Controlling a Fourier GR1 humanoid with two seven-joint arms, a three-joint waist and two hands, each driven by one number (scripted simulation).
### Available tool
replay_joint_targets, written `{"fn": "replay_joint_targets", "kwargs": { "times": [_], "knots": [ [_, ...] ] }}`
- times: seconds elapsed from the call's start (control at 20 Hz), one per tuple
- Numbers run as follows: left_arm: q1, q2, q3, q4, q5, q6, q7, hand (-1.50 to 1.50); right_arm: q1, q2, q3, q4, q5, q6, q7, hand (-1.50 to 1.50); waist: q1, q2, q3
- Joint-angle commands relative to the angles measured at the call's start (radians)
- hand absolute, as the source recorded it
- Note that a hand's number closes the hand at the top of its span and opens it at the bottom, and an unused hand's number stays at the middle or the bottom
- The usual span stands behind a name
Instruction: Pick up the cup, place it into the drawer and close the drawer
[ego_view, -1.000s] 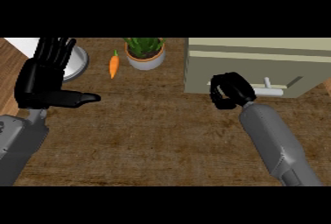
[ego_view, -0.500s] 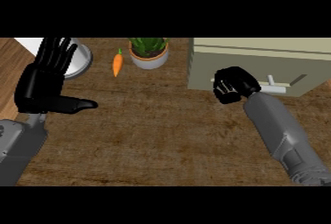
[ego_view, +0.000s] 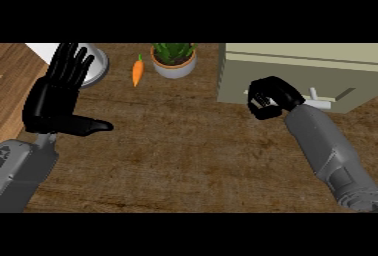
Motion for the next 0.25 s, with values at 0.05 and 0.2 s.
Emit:
{"fn": "replay_joint_targets", "kwargs": {
  "times": [0.05,0.2],
  "knots": [
    [-0.009,0.002,0.004,0.001,0.003,-0.007,0.013,-1.50,-0.092,-0.107,-0.083,0.051,-0.036,-0.043,0.090,1.50,0.019,0.036,0.009],
    [-0.015,-0.029,-0.011,0.012,-0.008,0.004,0.004,-1.50,-0.092,-0.110,-0.079,0.053,-0.033,-0.042,0.066,1.50,0.019,0.044,0.010]
  ]
}}
